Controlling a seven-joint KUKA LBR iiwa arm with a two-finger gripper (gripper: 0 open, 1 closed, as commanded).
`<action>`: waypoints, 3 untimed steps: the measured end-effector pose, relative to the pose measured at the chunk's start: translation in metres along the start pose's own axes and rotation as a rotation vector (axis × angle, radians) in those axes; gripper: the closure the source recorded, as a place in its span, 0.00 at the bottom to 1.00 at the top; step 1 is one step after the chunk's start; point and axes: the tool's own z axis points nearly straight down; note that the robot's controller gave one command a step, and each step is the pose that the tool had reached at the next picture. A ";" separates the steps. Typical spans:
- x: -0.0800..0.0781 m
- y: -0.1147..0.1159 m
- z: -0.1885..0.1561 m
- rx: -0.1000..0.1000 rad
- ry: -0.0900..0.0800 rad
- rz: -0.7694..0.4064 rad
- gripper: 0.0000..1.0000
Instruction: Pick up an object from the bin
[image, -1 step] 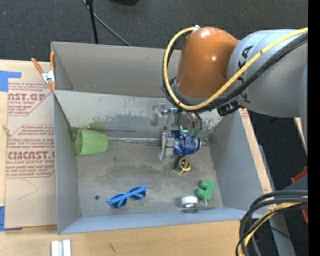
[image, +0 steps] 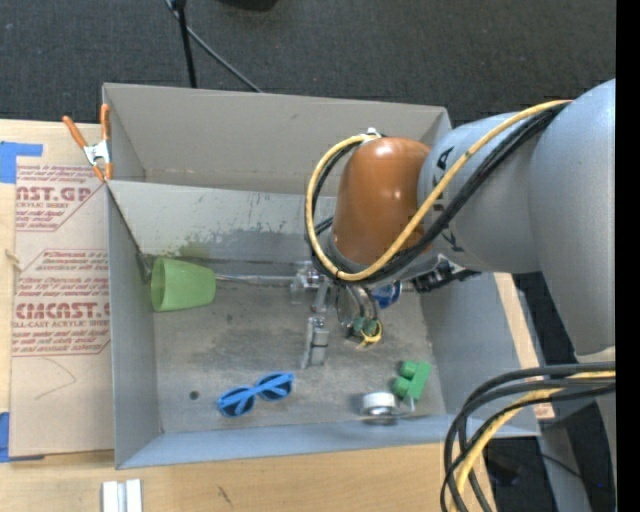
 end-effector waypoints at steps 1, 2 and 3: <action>0.053 0.072 0.065 -0.003 0.000 -0.001 0.00; 0.048 0.067 0.061 -0.001 -0.010 0.006 1.00; 0.048 0.067 0.061 -0.002 -0.010 0.006 1.00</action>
Offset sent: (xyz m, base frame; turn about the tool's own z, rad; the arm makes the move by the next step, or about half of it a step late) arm -0.0449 0.0689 -0.0605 0.0071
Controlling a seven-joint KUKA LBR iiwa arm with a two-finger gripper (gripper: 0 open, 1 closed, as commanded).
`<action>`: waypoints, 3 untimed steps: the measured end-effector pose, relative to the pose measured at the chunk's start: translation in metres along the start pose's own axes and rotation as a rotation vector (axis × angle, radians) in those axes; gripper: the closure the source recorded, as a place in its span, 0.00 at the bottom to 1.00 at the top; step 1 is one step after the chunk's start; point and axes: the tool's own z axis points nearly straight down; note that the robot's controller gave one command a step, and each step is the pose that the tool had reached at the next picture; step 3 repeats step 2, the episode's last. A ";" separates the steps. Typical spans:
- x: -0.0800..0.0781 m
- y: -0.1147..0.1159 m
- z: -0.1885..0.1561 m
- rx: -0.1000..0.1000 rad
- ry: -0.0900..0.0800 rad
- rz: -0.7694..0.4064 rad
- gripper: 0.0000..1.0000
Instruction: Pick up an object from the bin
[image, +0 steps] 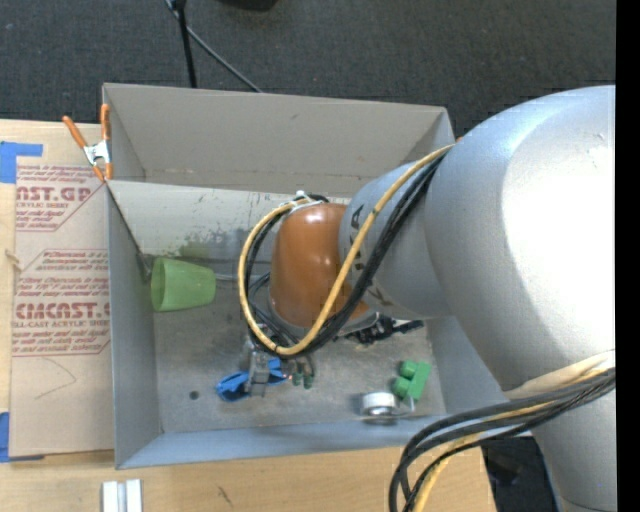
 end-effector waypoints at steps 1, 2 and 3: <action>0.028 0.087 -0.009 -0.004 0.002 -0.009 1.00; 0.015 0.076 -0.160 -0.004 -0.007 0.019 1.00; 0.015 0.076 -0.160 -0.004 -0.007 0.019 1.00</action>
Offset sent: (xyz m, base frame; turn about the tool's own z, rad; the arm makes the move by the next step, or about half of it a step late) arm -0.0202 0.0824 0.0092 0.0003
